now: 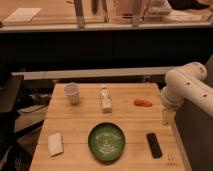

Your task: Push the ceramic bowl across the table

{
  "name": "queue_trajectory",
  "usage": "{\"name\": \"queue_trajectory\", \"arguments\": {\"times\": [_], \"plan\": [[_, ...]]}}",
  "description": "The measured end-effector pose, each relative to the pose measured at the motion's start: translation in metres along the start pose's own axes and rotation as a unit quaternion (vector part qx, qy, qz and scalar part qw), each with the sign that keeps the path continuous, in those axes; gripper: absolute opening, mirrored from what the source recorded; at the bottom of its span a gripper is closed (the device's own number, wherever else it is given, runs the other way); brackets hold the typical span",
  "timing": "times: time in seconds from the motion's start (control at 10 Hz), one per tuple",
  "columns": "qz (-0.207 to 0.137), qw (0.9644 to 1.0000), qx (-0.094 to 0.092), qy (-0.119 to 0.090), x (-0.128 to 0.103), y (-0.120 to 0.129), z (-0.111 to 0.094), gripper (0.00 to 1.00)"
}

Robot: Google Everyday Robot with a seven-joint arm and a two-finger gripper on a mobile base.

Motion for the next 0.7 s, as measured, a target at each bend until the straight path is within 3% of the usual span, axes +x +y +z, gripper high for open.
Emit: {"name": "queue_trajectory", "arguments": {"times": [0.2,0.5,0.7], "plan": [[-0.004,1.0,-0.003,0.001,-0.003,0.004,0.005,0.8],[-0.024,0.9997,-0.009,0.002,-0.029,0.017,0.033,0.8],[-0.034,0.9993,-0.013,0.004,-0.035,0.025,0.041,0.8]]}}
